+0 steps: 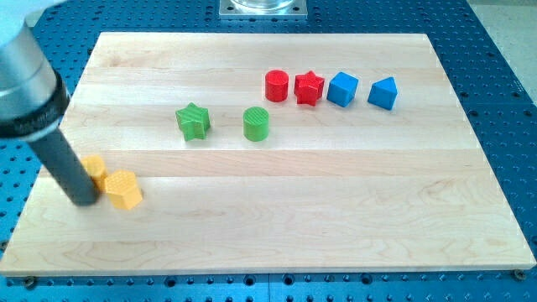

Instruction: Place the yellow heart top left to the yellow hexagon

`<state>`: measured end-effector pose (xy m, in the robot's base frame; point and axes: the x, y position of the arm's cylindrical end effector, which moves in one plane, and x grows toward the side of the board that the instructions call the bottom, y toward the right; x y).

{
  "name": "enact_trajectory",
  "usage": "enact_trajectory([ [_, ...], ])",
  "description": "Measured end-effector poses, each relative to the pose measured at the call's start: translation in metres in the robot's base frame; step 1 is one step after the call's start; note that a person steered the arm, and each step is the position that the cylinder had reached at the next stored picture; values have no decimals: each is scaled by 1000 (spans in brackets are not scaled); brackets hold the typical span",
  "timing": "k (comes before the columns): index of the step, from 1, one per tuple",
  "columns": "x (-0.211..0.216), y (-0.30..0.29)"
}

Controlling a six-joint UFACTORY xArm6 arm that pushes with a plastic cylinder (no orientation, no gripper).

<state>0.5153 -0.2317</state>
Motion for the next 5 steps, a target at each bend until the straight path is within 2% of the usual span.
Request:
enact_trajectory([
  [1, -45, -1],
  [2, -41, 18],
  [3, -64, 19],
  [4, -67, 7],
  [5, -56, 30],
])
